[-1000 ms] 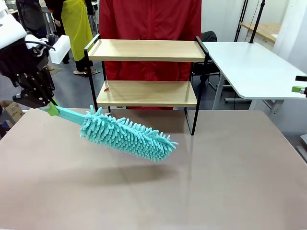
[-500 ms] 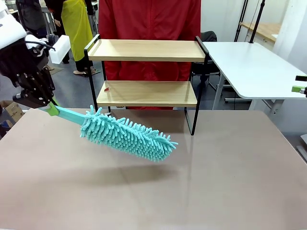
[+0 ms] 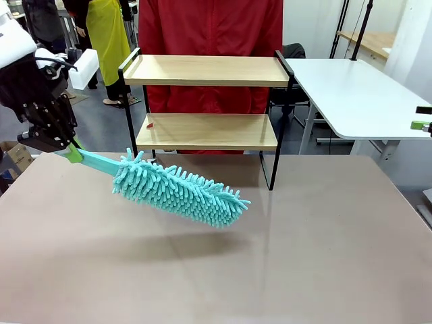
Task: Clean the shelf.
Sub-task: Hand the Duster back to the human.
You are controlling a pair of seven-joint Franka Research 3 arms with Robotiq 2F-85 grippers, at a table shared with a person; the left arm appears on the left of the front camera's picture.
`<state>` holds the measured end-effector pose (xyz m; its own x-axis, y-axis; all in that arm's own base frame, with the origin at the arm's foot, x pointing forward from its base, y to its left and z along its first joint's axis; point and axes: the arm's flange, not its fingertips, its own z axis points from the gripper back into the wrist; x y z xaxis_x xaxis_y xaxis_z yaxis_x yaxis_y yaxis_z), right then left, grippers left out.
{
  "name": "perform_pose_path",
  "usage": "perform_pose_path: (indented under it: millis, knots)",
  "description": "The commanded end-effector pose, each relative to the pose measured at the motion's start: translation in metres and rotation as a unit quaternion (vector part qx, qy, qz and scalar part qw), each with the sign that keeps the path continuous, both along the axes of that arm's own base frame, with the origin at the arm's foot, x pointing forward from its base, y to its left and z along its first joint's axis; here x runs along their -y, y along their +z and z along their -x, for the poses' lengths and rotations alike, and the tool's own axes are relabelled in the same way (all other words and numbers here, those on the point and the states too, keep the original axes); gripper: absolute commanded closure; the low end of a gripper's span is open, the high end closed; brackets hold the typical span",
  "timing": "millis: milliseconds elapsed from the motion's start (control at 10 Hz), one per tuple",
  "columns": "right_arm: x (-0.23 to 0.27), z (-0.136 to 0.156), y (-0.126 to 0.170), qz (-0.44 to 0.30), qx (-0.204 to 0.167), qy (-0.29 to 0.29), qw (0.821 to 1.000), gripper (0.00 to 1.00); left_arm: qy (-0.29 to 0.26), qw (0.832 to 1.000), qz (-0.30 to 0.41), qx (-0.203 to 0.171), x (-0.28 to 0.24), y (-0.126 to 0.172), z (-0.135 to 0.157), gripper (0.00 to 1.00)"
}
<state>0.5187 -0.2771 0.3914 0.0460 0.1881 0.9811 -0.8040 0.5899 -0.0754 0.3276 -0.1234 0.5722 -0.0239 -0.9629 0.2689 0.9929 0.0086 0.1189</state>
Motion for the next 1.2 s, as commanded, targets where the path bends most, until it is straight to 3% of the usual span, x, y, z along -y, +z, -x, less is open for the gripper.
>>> perform_pose_path:
  millis: [0,600,900,1100]
  knots:
    - [-0.013,0.0,0.023,-0.005,0.0,0.0,1.0,0.0,0.012,0.997,0.076,0.018,-0.023,0.008,0.006,0.87]
    - [-0.13,0.023,0.122,0.006,-0.012,0.014,1.0,0.0,0.021,0.977,0.213,0.002,0.01,-0.024,0.003,0.87]
    - [-0.178,0.056,0.147,0.032,-0.039,0.011,0.999,0.0,0.008,0.959,0.283,0.009,0.015,-0.052,-0.001,0.87]
    - [-0.201,0.069,0.156,0.041,-0.032,0.005,0.999,0.0,0.005,0.952,0.307,0.016,0.017,-0.065,-0.001,0.87]
